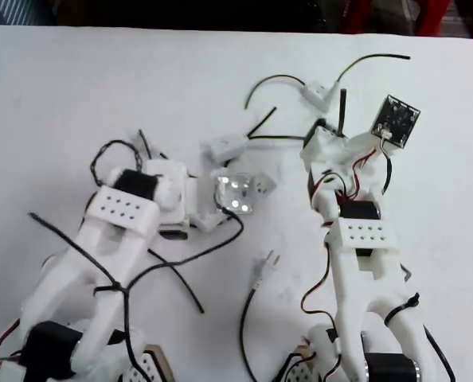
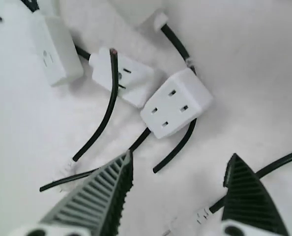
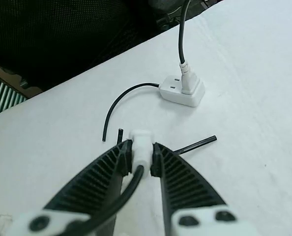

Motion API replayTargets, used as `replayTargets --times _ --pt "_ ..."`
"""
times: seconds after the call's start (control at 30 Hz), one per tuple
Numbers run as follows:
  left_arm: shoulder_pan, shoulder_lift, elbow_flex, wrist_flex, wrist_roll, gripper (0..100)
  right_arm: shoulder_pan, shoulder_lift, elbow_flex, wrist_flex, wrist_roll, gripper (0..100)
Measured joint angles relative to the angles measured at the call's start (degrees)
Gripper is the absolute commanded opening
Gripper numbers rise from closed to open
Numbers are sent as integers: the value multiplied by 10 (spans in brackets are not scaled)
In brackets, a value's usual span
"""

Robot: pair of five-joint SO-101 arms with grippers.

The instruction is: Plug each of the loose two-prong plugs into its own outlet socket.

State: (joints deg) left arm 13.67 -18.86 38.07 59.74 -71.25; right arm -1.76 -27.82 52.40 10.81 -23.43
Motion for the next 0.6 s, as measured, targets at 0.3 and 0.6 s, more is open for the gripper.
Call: replayTargets --times 0.3,0.6 --pt "33 190 -104 -4 0 298 0 0 0 0 0 17" --pt "33 294 -190 -4 0 295 0 0 0 0 0 17"
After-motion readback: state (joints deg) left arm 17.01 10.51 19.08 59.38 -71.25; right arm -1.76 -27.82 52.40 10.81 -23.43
